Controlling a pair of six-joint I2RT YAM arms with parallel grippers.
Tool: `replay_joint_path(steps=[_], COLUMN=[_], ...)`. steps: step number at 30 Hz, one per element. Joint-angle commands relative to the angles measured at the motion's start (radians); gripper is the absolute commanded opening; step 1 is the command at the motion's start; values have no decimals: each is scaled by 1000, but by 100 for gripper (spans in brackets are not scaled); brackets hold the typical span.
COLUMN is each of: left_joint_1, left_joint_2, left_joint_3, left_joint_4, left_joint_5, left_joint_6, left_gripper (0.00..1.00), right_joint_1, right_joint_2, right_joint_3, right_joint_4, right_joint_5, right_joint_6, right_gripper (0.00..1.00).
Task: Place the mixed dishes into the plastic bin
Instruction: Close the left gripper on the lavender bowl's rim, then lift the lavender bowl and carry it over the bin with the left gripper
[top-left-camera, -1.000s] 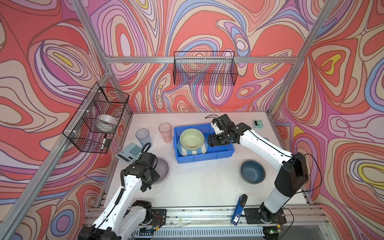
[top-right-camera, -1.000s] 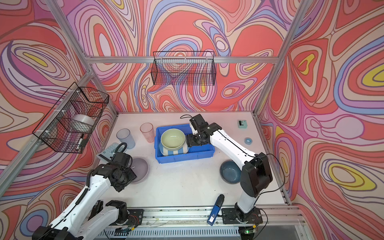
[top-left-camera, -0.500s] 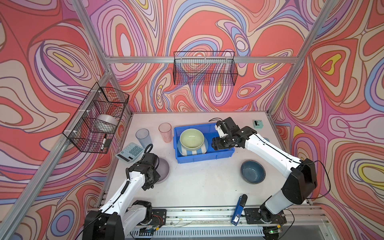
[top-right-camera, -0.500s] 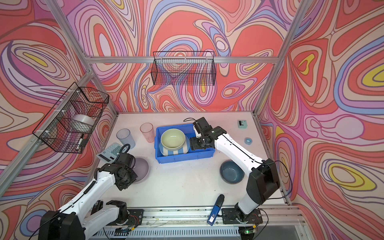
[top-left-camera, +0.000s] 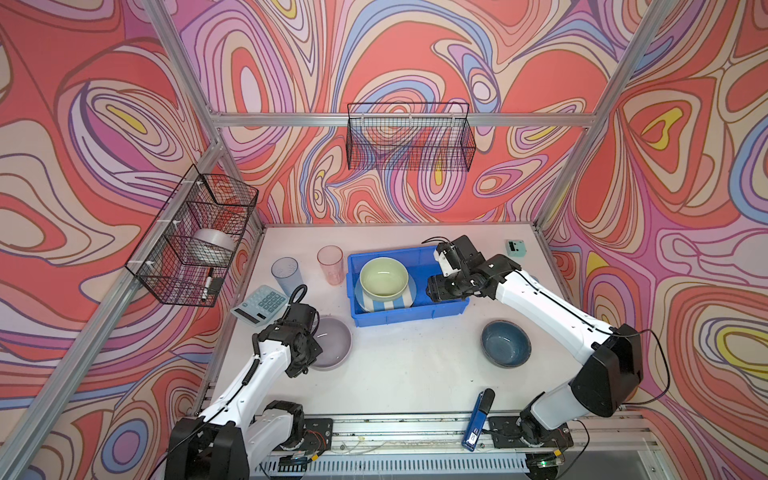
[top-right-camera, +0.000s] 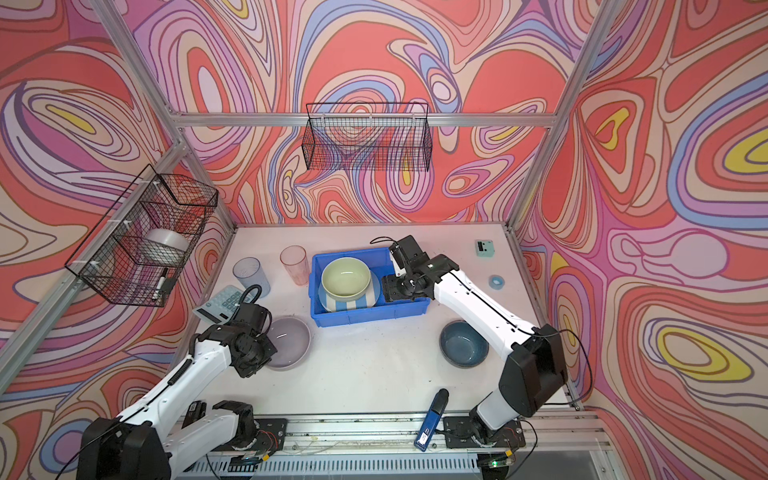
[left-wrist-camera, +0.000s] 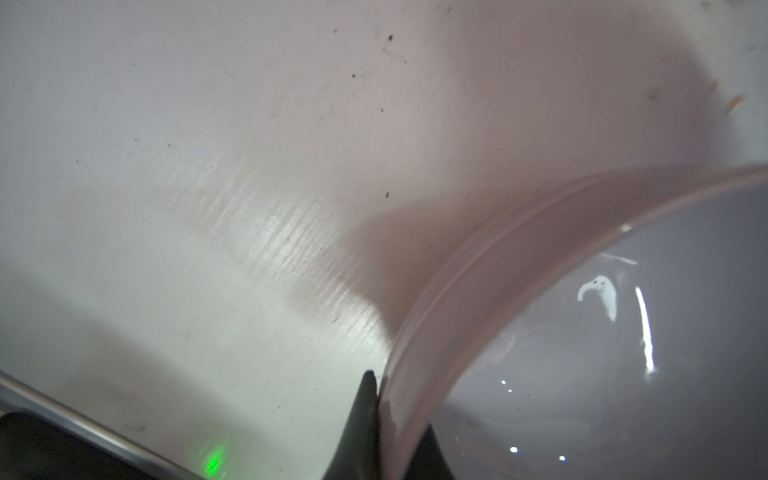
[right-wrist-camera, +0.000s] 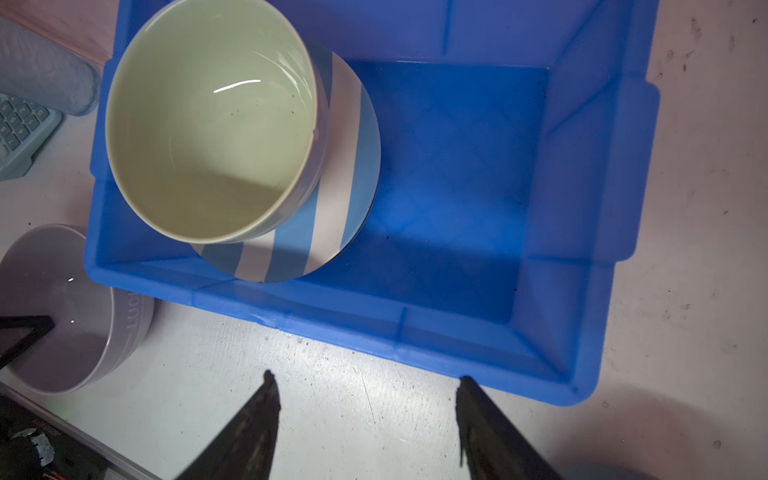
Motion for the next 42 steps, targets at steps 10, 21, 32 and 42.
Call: replay_joint_path(steps=[10, 21, 32, 42], left_joint_1=[5, 4, 4, 0], left_joint_2=[-57, 23, 235, 474], left_joint_3=[234, 521, 830, 1060], left_joint_4=[-202, -308, -308, -322], left_joint_5=[-69, 23, 276, 386], left_joint_6=[71, 246, 413, 463], left_gripper=[0, 0, 0, 0], right_joint_1=[6, 6, 6, 6], right_joint_2=[-62, -104, -169, -215], right_joint_3=[-27, -51, -137, -162], right_joint_4=[-39, -65, -63, -89], right_joint_5=[32, 44, 39, 55], right_joint_6=[27, 59, 79, 88], right_gripper=[69, 69, 69, 69])
